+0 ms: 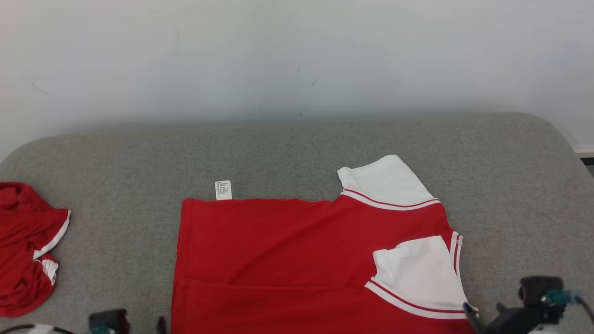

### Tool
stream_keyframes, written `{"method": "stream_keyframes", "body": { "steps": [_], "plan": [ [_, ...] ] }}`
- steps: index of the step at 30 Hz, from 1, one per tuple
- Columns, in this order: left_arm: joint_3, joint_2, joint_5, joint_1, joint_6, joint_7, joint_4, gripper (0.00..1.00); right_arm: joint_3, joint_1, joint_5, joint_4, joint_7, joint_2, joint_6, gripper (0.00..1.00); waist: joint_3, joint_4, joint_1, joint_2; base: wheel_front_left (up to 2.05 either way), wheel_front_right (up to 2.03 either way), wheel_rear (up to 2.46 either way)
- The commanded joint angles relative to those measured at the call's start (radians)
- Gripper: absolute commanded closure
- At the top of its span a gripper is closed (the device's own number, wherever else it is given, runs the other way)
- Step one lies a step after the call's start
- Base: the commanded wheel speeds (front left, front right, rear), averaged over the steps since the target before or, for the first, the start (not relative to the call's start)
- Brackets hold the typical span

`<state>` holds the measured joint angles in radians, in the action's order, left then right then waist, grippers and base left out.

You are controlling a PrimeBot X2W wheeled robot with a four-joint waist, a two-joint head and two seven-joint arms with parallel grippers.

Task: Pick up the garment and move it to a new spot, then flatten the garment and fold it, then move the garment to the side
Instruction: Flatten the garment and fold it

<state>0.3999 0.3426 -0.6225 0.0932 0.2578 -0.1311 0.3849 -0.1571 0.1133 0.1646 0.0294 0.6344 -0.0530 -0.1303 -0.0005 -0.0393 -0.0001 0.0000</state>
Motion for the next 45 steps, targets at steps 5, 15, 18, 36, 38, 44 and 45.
{"method": "stream_keyframes", "body": {
  "steps": [5,15,18,36,38,44,45],
  "plan": [
    [-0.022,0.076,0.020,0.104,0.022,-0.080,-0.126,0.00,0.023,-0.105,-0.008,0.128,0.068,-0.095,-0.001,0.00,0.040,-0.003,0.0001,0.0000,0.00,0.00,0.00],
    [0.085,0.041,0.100,0.504,-0.075,-0.228,0.088,0.00,0.245,-0.487,0.064,0.003,0.074,-0.218,-0.001,0.00,0.200,-0.056,0.0001,0.0000,0.00,0.00,0.00],
    [0.114,0.036,0.130,0.604,-0.094,-0.255,0.179,0.00,0.345,-0.607,0.083,-0.073,0.040,-0.230,-0.001,0.00,0.249,-0.078,0.0001,0.0000,0.00,0.00,0.00],
    [0.144,0.018,0.117,0.804,-0.180,-0.352,0.469,0.06,0.485,-0.772,0.148,-0.238,-0.054,-0.292,-0.001,0.00,0.302,-0.093,0.0001,0.0000,0.00,0.00,0.00],
    [0.143,0.003,0.097,0.800,-0.197,-0.371,0.476,0.25,0.486,-0.773,0.153,-0.244,-0.051,-0.296,-0.001,0.00,0.300,-0.093,0.0001,0.0000,0.00,0.00,0.00],
    [0.131,0.000,0.069,0.806,-0.215,-0.372,0.496,0.64,0.507,-0.805,0.165,-0.258,-0.035,-0.295,-0.001,0.00,0.310,-0.097,0.0001,0.0000,0.00,0.00,0.00],
    [0.131,0.002,0.069,0.807,-0.214,-0.370,0.500,0.81,0.515,-0.811,0.167,-0.264,-0.029,-0.296,-0.001,0.00,0.314,-0.097,0.0001,0.0000,0.00,0.00,0.00]
  ]
}}
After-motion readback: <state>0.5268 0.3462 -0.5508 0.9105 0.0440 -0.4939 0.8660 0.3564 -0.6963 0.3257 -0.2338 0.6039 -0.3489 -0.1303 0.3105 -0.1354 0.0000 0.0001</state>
